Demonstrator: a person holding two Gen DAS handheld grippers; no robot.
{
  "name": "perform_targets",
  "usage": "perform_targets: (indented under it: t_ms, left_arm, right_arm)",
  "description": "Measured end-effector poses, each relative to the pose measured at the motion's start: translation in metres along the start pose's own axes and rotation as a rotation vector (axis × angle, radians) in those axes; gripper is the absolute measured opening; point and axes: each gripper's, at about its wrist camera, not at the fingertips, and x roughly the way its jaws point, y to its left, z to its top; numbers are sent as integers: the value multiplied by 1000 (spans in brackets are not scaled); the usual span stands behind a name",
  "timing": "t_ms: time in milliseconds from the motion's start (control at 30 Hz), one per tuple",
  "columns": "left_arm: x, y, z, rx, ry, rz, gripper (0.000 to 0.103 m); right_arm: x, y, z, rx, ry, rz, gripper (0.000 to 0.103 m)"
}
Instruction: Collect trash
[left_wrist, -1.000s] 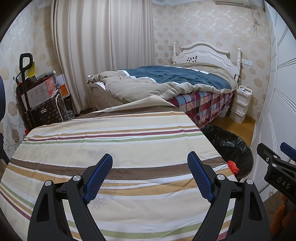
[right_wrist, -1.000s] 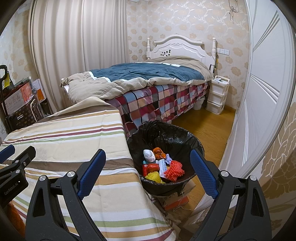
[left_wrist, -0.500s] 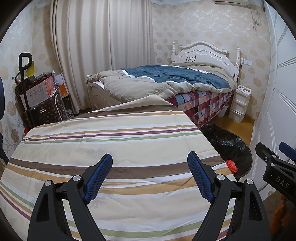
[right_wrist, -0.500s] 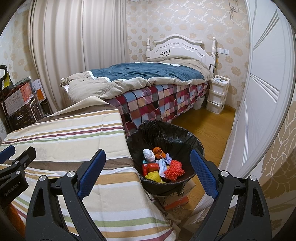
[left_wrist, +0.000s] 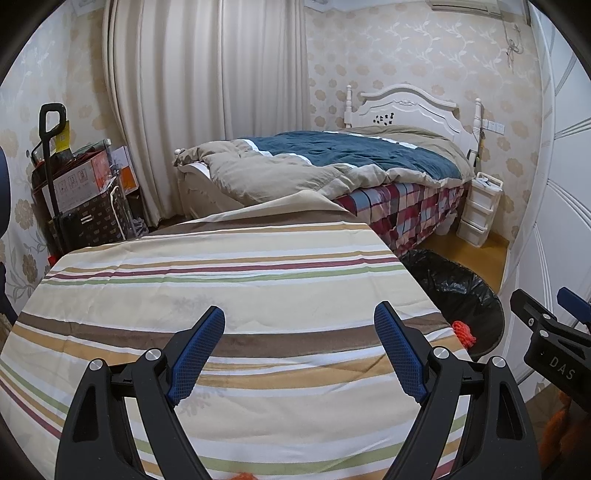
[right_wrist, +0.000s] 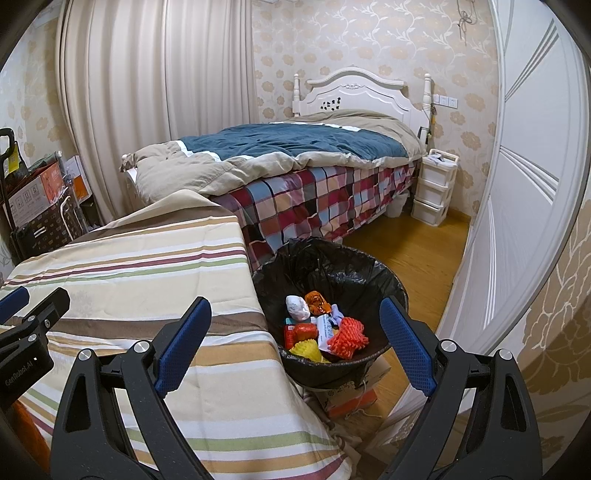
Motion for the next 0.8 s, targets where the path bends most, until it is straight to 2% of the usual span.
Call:
perform_targets:
  t_ms: [500,800]
  left_arm:
    - [-2,1,4,-5,3,-10,83]
    - [5,18,6,6,0,49,83]
  right_arm:
    - [0,1,0,-3,3,1,90]
    - [3,9,-8,-28,20,19,90]
